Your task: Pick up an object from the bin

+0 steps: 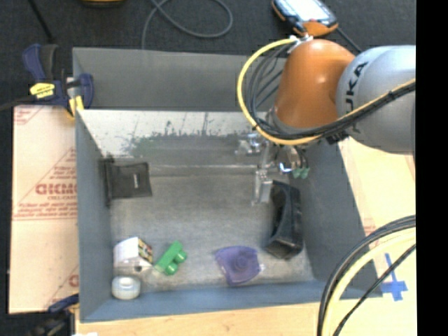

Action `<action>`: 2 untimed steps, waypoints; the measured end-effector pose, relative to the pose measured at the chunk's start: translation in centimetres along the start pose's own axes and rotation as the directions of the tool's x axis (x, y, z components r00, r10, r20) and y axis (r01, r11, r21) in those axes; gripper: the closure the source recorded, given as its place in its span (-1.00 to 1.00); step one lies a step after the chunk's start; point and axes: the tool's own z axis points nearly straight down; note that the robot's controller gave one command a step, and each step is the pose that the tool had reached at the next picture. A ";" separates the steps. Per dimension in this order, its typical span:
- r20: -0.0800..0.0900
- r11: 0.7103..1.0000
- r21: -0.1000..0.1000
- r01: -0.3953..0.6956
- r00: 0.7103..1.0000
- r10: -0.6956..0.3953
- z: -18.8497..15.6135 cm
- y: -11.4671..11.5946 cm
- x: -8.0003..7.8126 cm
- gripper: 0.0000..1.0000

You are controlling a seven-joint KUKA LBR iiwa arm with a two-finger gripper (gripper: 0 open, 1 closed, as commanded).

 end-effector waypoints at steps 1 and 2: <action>-0.006 0.974 -0.003 0.225 0.974 -0.225 1.2 3.9 4.9 -1.00; -0.005 0.981 -0.004 0.193 0.981 -0.193 5.2 4.1 8.0 -1.00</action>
Offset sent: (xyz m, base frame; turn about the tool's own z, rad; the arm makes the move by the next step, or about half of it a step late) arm -0.0825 0.0341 -0.0521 -0.1933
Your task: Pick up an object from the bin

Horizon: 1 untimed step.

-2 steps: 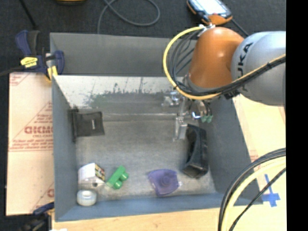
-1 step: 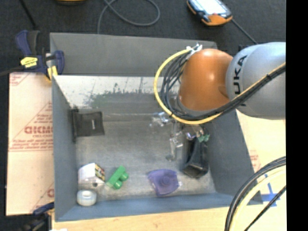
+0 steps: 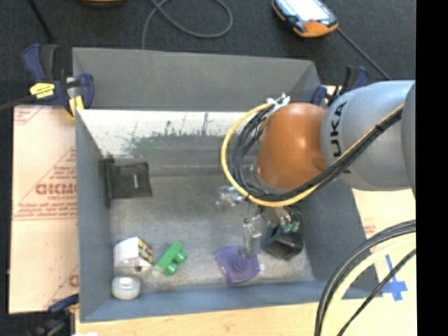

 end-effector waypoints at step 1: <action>0.004 0.984 0.003 0.181 0.984 -0.181 4.0 0.5 3.9 -1.00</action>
Offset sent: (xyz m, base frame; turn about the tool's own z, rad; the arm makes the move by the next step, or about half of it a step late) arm -0.0333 0.0016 -0.0499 -0.3138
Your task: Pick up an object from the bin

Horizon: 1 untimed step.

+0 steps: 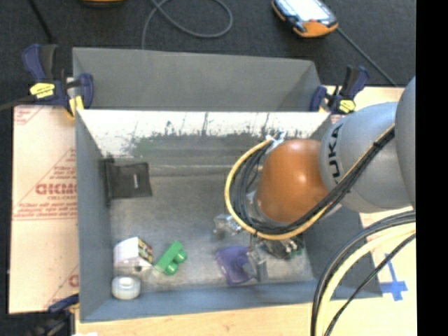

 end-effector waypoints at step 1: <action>-0.006 0.998 0.001 0.070 0.998 -0.070 1.6 0.6 0.8 1.00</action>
Offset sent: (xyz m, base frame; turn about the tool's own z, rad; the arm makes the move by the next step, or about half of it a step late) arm 0.0000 0.0000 0.0000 0.0000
